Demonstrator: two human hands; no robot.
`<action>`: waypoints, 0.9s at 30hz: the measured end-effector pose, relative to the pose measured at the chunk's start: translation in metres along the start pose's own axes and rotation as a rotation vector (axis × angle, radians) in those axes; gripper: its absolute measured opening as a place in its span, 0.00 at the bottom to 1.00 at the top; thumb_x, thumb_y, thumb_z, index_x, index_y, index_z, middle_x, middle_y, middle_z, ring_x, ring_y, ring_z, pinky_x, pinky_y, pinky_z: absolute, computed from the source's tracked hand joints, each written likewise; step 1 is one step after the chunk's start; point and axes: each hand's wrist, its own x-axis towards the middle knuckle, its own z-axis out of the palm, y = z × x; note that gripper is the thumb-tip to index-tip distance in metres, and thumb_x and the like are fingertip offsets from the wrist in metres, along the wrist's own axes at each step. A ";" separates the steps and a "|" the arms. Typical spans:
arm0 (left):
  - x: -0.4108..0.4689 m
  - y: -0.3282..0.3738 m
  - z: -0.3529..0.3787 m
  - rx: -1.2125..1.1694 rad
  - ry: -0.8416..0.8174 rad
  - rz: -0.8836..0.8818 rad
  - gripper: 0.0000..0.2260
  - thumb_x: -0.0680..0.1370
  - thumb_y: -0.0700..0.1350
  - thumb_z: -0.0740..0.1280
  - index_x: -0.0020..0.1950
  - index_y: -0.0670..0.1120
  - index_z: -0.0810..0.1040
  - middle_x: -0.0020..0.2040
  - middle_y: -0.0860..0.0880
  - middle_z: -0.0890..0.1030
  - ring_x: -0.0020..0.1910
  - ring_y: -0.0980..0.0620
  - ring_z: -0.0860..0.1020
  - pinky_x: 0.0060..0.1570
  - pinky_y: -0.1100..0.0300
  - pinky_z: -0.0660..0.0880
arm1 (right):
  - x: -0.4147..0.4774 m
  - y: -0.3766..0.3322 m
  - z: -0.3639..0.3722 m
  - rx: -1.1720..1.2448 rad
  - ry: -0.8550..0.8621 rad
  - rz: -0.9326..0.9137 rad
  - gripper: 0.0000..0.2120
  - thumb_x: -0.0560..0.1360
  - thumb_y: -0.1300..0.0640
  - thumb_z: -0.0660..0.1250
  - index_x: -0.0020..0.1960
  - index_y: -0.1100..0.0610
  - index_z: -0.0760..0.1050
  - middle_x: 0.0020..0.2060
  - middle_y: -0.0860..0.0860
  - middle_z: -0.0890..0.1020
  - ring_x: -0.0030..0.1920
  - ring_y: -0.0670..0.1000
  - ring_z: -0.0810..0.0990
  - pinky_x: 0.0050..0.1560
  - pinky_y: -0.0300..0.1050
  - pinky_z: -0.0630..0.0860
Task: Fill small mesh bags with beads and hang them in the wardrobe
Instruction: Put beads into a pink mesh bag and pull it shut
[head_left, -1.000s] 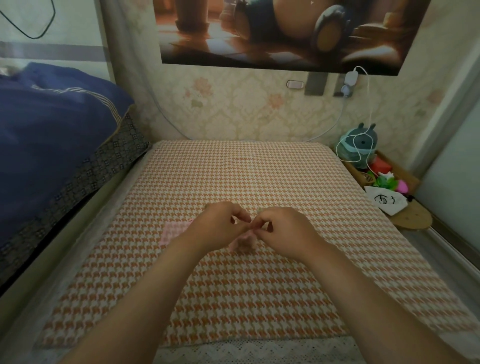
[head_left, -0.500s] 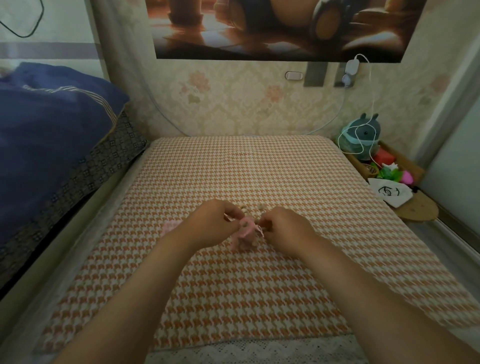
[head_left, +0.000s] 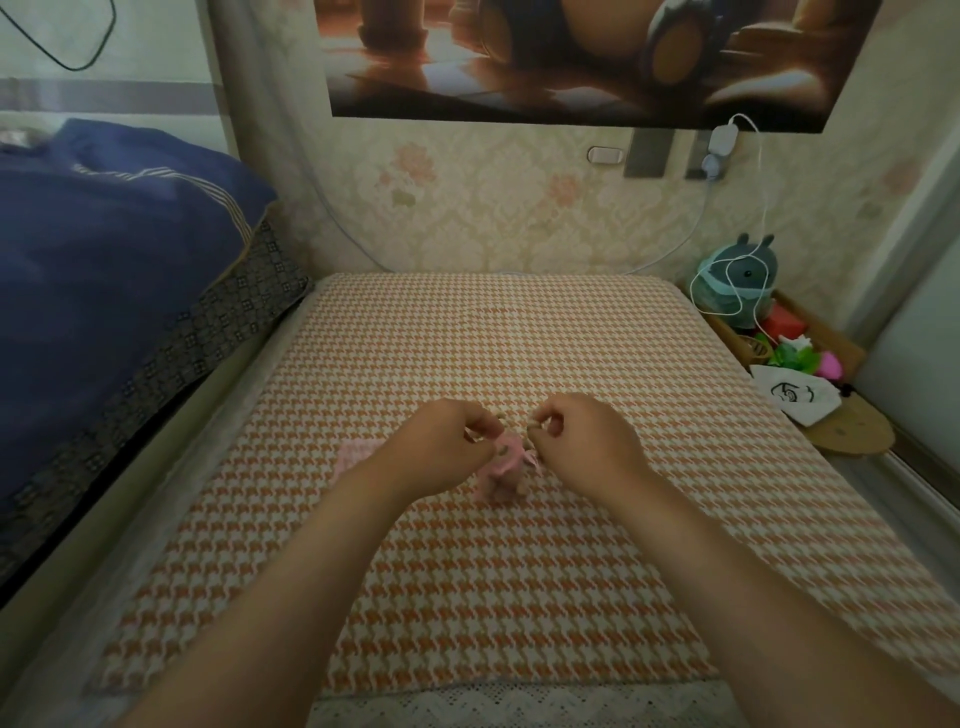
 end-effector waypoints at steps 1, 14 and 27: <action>0.000 0.000 0.000 0.001 0.000 0.000 0.12 0.78 0.44 0.68 0.60 0.49 0.82 0.54 0.55 0.82 0.45 0.61 0.77 0.35 0.75 0.68 | -0.001 -0.005 -0.004 0.070 0.022 -0.018 0.06 0.77 0.46 0.69 0.52 0.44 0.80 0.44 0.42 0.80 0.44 0.44 0.79 0.44 0.45 0.77; 0.000 -0.006 0.002 -0.043 0.006 -0.003 0.12 0.77 0.45 0.68 0.60 0.50 0.83 0.56 0.55 0.83 0.48 0.60 0.79 0.44 0.70 0.72 | -0.018 -0.023 -0.015 -0.008 -0.070 -0.224 0.09 0.79 0.44 0.66 0.57 0.41 0.81 0.53 0.40 0.77 0.51 0.43 0.77 0.49 0.45 0.77; 0.019 -0.040 0.011 0.000 0.123 -0.024 0.13 0.78 0.39 0.65 0.59 0.51 0.82 0.56 0.55 0.80 0.49 0.56 0.78 0.48 0.63 0.73 | -0.012 -0.011 -0.012 -0.090 -0.115 -0.267 0.08 0.77 0.50 0.69 0.55 0.46 0.84 0.52 0.41 0.83 0.49 0.43 0.79 0.48 0.42 0.77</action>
